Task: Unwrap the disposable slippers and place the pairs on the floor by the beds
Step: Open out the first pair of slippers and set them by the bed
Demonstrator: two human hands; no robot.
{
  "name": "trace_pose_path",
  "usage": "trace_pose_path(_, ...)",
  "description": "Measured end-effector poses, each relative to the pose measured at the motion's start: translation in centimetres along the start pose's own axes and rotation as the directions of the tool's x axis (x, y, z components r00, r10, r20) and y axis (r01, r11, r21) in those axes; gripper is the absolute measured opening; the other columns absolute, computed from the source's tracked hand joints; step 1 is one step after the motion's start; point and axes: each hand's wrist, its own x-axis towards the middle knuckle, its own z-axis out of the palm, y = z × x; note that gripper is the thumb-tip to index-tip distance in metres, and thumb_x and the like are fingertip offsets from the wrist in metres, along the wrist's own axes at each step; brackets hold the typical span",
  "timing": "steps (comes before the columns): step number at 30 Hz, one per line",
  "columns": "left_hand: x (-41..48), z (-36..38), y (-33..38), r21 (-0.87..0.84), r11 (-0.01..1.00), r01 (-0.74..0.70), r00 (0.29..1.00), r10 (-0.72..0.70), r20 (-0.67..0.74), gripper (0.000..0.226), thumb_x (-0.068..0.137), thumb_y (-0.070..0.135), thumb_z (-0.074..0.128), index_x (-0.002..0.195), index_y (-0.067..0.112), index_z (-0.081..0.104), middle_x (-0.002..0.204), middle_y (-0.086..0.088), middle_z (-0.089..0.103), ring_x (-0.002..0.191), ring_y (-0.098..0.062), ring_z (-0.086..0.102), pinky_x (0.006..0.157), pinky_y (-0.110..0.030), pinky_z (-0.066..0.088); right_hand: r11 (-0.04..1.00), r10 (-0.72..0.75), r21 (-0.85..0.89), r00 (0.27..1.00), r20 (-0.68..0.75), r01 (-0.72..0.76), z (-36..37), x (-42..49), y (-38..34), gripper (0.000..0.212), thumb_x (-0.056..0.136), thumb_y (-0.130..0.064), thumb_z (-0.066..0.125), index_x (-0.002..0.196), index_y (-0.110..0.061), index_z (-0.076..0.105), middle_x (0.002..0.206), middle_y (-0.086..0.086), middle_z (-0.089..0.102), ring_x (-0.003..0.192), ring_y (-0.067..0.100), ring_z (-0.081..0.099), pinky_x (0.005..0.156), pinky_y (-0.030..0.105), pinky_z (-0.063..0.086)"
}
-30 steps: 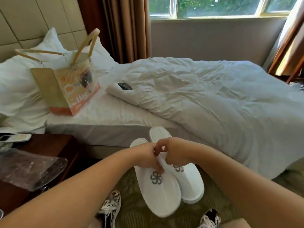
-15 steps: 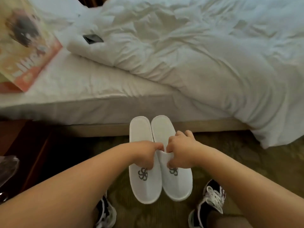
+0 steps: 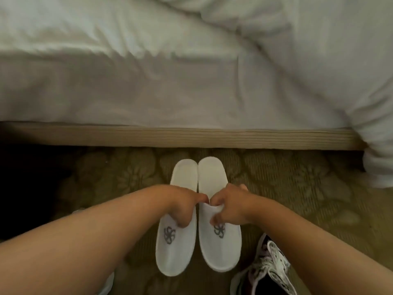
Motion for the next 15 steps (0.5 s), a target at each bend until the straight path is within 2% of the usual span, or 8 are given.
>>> trace_pose_path(3,4.7,-0.2,-0.7,-0.014,0.999,-0.037,0.999,0.037,0.030,0.083,0.072,0.022,0.068,0.140,0.042,0.024,0.112,0.000,0.051,0.090,-0.018,0.051,0.075,-0.033,0.050,1.000,0.024,0.017,1.000,-0.012,-0.024,1.2,2.9,2.2,0.021,0.078,-0.052,0.071,0.090,-0.035,0.066,0.081,-0.021,0.041,0.096,0.013,0.032,0.088,0.032,0.021)
trace_pose_path(5,7.4,0.2,-1.2,-0.006,0.999,-0.051,0.998,0.051,0.043,0.080,0.075,0.024,0.065,0.141,0.039,0.023,0.112,0.000,0.051,0.091,-0.020,0.053,0.077,-0.034,0.052,0.995,0.071,0.064,0.997,-0.006,-0.070,1.9,4.9,3.4,0.031,0.078,-0.049,0.074,0.105,-0.033,0.069,0.082,-0.023,0.037,0.098,0.013,0.032,0.085,0.027,0.023)
trace_pose_path(7,9.9,0.9,-1.7,0.018,0.998,-0.068,0.997,0.068,0.041,0.076,0.080,0.024,0.063,0.142,0.034,0.022,0.119,-0.006,0.053,0.096,-0.023,0.054,0.083,-0.037,0.052,0.994,0.088,0.060,0.996,0.023,-0.089,2.8,6.7,4.4,0.043,0.077,-0.048,0.075,0.117,-0.033,0.067,0.090,-0.021,0.045,0.109,0.015,0.042,0.089,0.024,0.028)
trace_pose_path(9,12.2,1.6,-2.0,0.028,0.995,-0.093,0.995,0.092,0.023,0.073,0.084,0.022,0.062,0.144,0.030,0.020,0.120,-0.011,0.054,0.097,-0.025,0.055,0.084,-0.038,0.051,0.989,0.123,0.077,0.991,0.056,-0.127,4.0,8.6,5.9,0.051,0.076,-0.049,0.076,0.122,-0.032,0.065,0.114,-0.009,0.056,0.121,0.018,0.046,0.099,0.027,0.036)
trace_pose_path(12,15.2,2.7,-2.3,0.001,0.992,-0.123,0.992,0.123,0.006,0.077,0.086,0.019,0.063,0.147,0.029,0.016,0.124,-0.014,0.054,0.097,-0.026,0.056,0.085,-0.037,0.049,0.981,0.165,0.089,0.982,0.087,-0.173,5.6,10.8,8.2,0.061,0.075,-0.048,0.078,0.131,-0.029,0.060,0.134,-0.001,0.054,0.126,0.020,0.044,0.104,0.029,0.037)
trace_pose_path(15,17.5,3.8,-2.0,-0.043,0.986,-0.160,0.987,0.159,-0.036,0.080,0.089,0.015,0.061,0.150,0.026,0.011,0.125,-0.017,0.053,0.102,-0.030,0.056,0.084,-0.035,0.047,0.976,0.193,0.074,0.974,0.117,-0.203,6.8,11.9,10.0,0.068,0.078,-0.046,0.076,0.139,-0.027,0.053,0.139,-0.001,0.049,0.128,0.019,0.041,0.105,0.029,0.036)
